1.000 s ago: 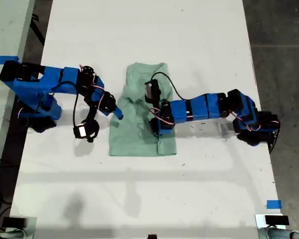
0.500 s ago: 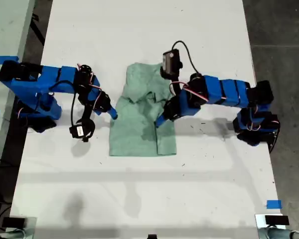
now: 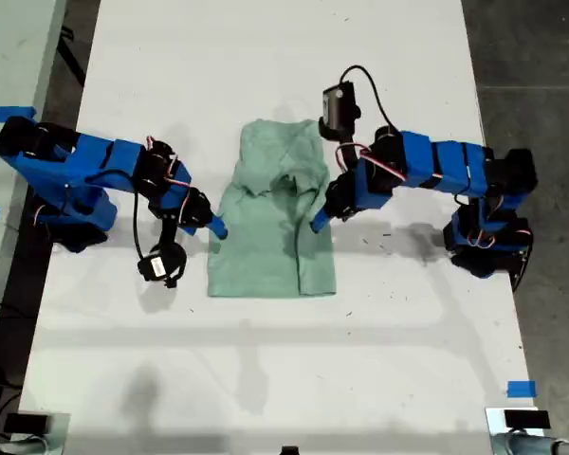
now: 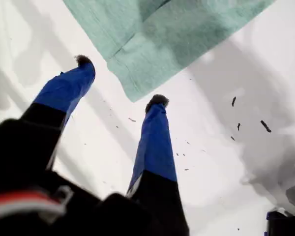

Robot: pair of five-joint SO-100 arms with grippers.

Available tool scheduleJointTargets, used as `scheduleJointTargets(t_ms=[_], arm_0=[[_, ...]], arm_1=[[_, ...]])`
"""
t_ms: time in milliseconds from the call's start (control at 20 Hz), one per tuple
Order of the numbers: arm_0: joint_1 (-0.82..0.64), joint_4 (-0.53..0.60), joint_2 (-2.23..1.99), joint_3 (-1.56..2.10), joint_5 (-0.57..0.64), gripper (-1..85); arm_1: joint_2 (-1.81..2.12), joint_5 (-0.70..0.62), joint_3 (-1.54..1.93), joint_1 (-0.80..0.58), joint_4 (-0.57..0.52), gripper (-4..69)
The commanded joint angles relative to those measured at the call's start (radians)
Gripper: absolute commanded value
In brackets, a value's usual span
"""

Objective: Fold tshirt

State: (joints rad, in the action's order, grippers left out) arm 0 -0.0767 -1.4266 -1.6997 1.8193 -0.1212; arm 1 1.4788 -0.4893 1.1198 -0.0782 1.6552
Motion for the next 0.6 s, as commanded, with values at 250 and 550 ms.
scheduleJointTargets(t_ms=[250,550], arm_0=[[0.014,0.373,-0.003,0.295,-0.080,21.2],[0.005,0.426,0.202,0.256,-0.034,17.2]], arm_1=[[0.107,-0.006,0.017,0.012,0.003,23.9],[0.107,0.021,0.040,0.044,-0.009,23.5]])
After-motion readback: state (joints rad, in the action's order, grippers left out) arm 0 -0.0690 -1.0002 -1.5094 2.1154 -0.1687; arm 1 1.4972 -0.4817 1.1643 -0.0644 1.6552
